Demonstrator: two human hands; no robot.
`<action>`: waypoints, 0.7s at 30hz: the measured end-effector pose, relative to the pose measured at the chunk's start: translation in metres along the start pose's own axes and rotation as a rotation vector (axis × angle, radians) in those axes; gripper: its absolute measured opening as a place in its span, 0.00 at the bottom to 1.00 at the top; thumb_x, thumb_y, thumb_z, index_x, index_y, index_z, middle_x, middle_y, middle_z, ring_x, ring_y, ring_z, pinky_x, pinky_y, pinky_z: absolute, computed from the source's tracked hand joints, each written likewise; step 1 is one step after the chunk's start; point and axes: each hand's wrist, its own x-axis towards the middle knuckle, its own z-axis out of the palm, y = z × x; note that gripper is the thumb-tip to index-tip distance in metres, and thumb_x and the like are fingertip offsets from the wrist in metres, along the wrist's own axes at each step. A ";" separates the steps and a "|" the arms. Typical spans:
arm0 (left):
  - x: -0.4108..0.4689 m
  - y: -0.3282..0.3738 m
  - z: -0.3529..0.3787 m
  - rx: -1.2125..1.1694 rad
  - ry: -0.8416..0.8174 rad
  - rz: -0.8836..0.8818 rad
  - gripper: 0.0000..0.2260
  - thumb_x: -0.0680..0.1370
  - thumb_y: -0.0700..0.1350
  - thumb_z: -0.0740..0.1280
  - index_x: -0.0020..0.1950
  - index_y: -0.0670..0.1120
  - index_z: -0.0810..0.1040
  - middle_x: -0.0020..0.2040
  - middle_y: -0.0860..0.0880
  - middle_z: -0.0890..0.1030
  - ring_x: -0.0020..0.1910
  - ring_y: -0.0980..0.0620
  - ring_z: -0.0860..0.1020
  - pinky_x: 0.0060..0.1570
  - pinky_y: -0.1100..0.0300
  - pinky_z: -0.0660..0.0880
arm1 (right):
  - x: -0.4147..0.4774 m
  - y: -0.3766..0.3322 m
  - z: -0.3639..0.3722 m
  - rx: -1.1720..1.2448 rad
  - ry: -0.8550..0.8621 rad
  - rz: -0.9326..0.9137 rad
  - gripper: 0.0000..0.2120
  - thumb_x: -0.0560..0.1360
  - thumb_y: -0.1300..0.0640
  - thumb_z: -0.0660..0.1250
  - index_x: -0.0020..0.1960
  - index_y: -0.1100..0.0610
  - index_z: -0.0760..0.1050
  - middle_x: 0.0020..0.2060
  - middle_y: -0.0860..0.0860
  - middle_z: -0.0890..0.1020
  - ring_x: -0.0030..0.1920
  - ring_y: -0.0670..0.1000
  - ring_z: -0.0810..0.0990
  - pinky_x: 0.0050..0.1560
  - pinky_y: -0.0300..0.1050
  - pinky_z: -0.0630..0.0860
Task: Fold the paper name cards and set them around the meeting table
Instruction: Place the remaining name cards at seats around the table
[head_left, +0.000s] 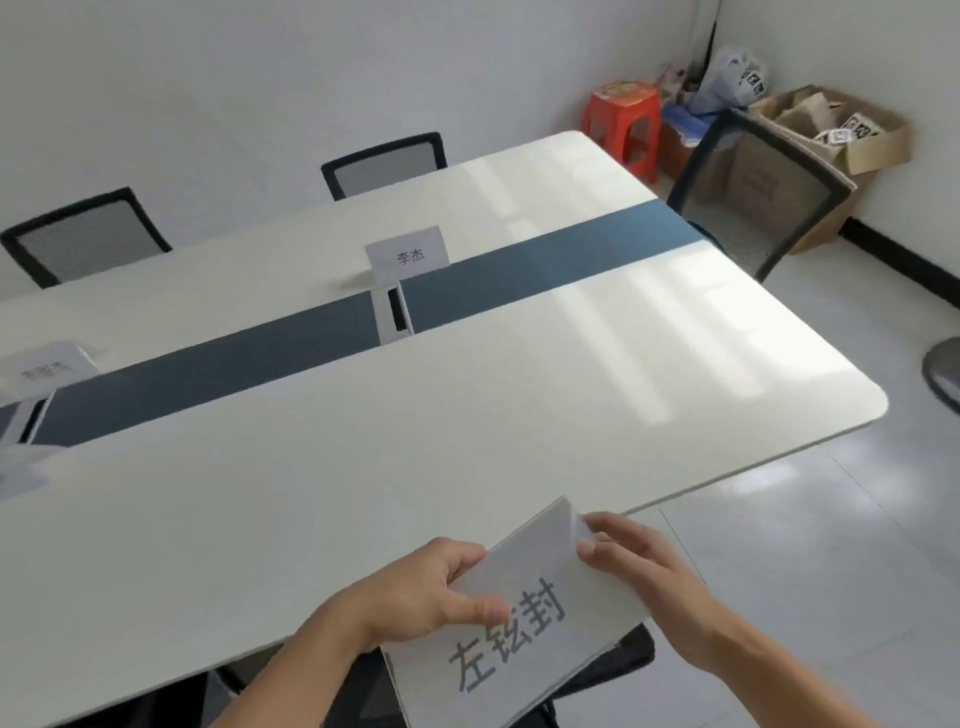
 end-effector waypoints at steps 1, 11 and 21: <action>0.005 -0.002 -0.006 -0.022 0.005 0.001 0.15 0.73 0.49 0.73 0.56 0.44 0.80 0.53 0.46 0.85 0.51 0.50 0.83 0.57 0.50 0.78 | 0.008 -0.002 0.003 -0.008 -0.004 -0.002 0.19 0.63 0.46 0.72 0.50 0.55 0.82 0.42 0.55 0.86 0.40 0.51 0.83 0.36 0.36 0.75; 0.071 -0.016 -0.131 -0.021 0.040 0.066 0.14 0.74 0.49 0.72 0.57 0.45 0.79 0.54 0.48 0.85 0.52 0.48 0.84 0.56 0.48 0.79 | 0.126 -0.011 0.000 -0.320 0.160 0.061 0.23 0.71 0.35 0.62 0.53 0.51 0.81 0.48 0.52 0.86 0.52 0.53 0.83 0.52 0.48 0.77; 0.192 -0.023 -0.232 0.811 0.565 -0.021 0.16 0.76 0.57 0.65 0.58 0.49 0.72 0.49 0.43 0.82 0.47 0.40 0.78 0.42 0.53 0.72 | 0.238 0.080 -0.046 -1.406 0.263 0.232 0.32 0.78 0.37 0.54 0.77 0.47 0.52 0.79 0.53 0.51 0.78 0.56 0.48 0.73 0.54 0.57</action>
